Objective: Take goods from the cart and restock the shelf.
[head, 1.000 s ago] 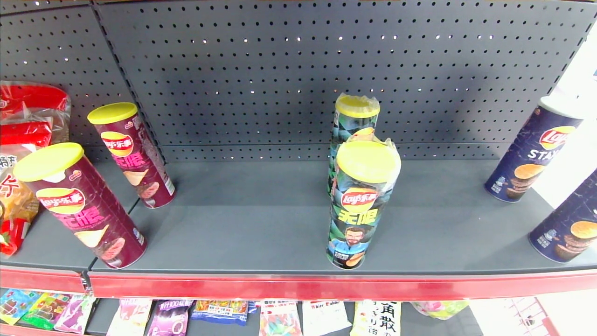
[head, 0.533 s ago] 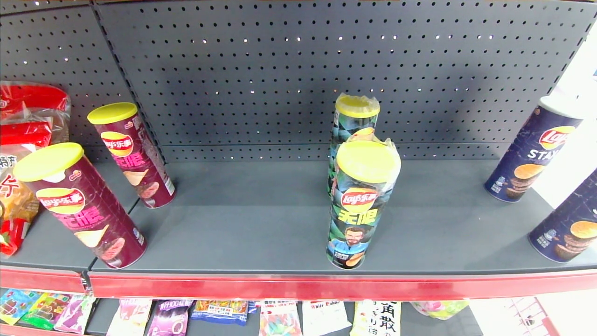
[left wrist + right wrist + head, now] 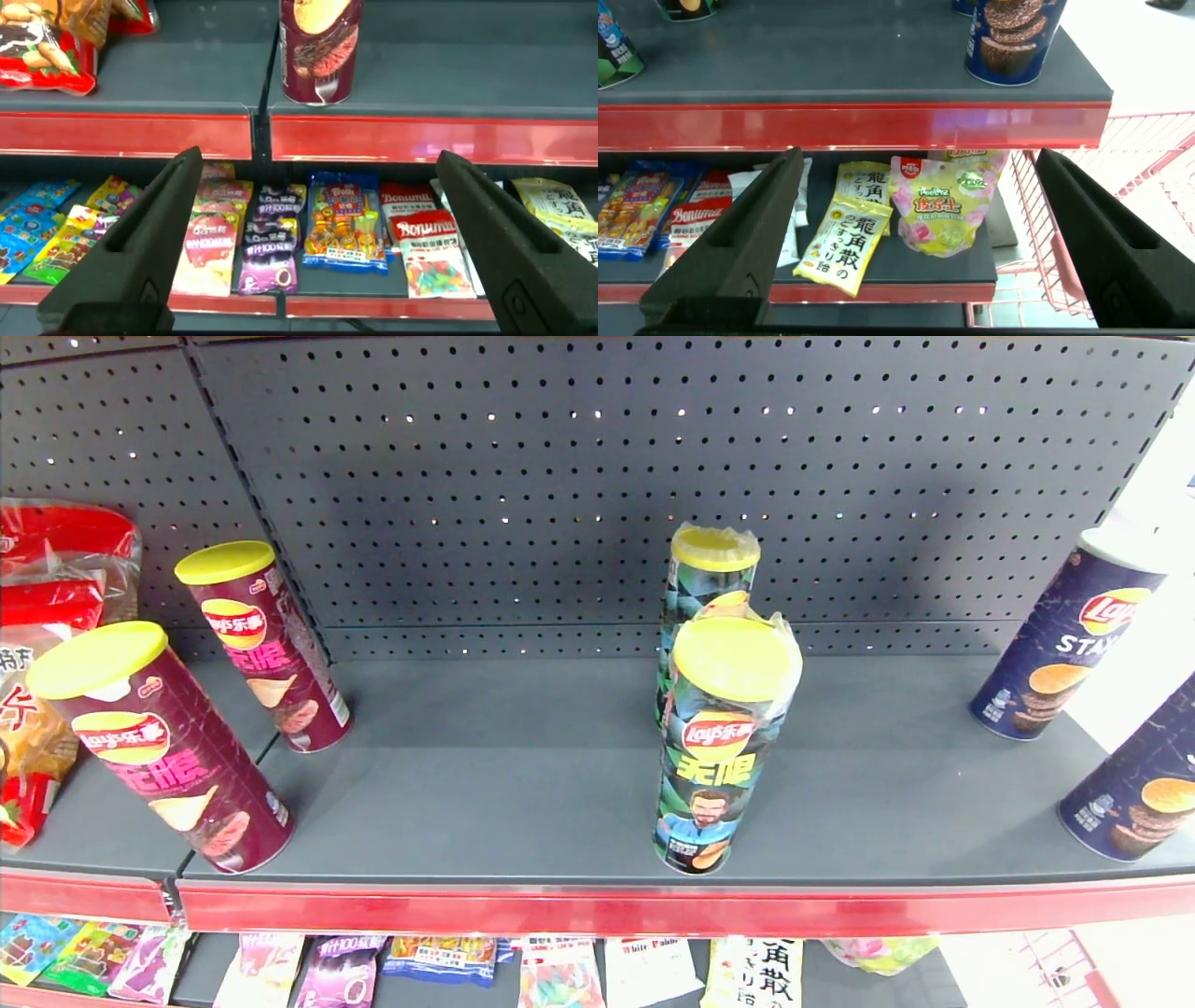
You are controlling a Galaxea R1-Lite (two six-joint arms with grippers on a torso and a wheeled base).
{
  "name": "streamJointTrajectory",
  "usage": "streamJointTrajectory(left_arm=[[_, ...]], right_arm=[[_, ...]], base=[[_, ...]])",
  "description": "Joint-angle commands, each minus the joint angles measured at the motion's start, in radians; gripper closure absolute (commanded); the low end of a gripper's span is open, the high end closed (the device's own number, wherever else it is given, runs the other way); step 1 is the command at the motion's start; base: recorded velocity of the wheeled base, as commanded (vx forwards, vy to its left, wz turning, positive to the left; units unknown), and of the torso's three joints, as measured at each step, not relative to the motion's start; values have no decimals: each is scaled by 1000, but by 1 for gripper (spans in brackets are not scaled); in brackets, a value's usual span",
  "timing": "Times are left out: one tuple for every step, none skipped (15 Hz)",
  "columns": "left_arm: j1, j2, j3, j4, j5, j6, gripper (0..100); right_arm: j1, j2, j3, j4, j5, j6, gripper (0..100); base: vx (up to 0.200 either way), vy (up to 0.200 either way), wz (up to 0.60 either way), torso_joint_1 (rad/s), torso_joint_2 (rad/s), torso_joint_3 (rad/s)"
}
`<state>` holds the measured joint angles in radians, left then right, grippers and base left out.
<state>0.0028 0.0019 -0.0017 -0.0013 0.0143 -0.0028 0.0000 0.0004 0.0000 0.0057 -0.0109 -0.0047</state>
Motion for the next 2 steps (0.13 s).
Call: streamJointTrajectory(left_arm=[[2, -2, 0, 0, 1, 0, 0], [0, -2, 0, 0, 0, 0, 0]], right_arm=[[0, 1, 0, 0, 2, -1, 0], [0, 1, -2, 0, 2, -1, 0]], base=[[0, 0, 0, 0, 0, 0], [0, 0, 0, 0, 0, 0]])
